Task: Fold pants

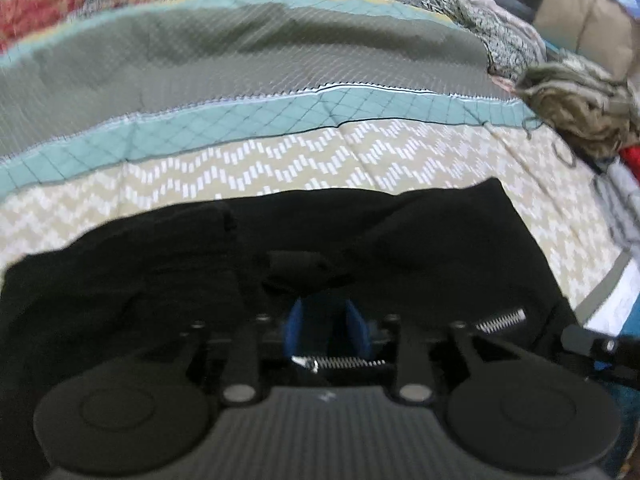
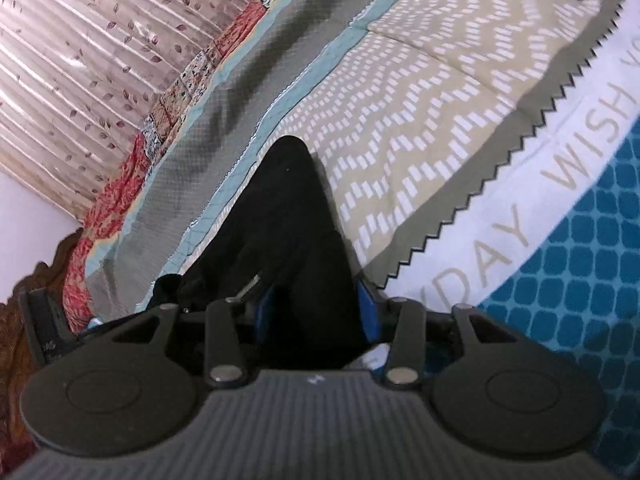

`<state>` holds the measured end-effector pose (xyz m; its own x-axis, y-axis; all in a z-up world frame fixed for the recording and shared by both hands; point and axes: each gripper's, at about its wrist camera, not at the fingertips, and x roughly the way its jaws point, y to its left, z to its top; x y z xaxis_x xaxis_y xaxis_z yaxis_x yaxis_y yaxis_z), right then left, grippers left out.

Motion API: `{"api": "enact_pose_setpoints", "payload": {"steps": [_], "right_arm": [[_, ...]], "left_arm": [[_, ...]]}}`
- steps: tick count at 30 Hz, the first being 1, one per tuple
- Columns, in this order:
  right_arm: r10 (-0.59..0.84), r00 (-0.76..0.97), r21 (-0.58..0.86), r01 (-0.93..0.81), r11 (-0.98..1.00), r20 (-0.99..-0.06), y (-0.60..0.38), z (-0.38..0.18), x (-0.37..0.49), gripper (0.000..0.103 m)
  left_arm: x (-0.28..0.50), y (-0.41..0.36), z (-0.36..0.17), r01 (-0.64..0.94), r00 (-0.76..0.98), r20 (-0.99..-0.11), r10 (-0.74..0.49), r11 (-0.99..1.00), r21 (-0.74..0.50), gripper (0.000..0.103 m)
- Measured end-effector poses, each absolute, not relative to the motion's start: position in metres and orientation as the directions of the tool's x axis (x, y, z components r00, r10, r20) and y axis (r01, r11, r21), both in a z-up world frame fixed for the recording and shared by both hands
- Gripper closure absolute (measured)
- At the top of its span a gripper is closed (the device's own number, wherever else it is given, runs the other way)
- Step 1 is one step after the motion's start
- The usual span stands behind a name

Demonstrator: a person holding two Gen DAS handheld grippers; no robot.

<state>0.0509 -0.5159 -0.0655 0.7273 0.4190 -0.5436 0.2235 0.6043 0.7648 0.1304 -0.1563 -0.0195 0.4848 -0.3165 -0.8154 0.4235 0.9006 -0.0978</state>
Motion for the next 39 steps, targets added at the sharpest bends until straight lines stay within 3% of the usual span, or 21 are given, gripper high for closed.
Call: {"api": "enact_pose_setpoints", "payload": {"steps": [6,9,24,33,39], "right_arm": [[0.413,0.731,0.755,0.211,0.62,-0.544,-0.516,-0.057,0.034,0.055],[0.407,0.733,0.754,0.216,0.621,-0.545,-0.515,-0.056,0.024,0.055],[0.385,0.698,0.738,0.307,0.601,-0.604,-0.494,-0.058,0.003,0.053],[0.399,0.734,0.8,0.326,0.504,-0.55,-0.502,-0.073,-0.004,0.053],[0.372,0.757,0.782,0.281,0.556,-0.537,-0.495,-0.071,-0.011,0.053]], "left_arm": [[0.093,-0.159,0.001,0.421,0.527,-0.805,-0.272,0.906,-0.031,0.07],[0.078,-0.151,0.011,0.407,0.527,-0.803,-0.28,0.912,-0.051,0.065],[0.033,-0.09,0.034,0.313,0.569,-0.774,-0.279,0.943,-0.11,0.065],[0.037,-0.068,0.029,0.244,0.59,-0.777,-0.219,0.966,-0.087,0.065],[0.043,-0.063,0.017,0.221,0.574,-0.797,-0.188,0.973,-0.07,0.065]]}}
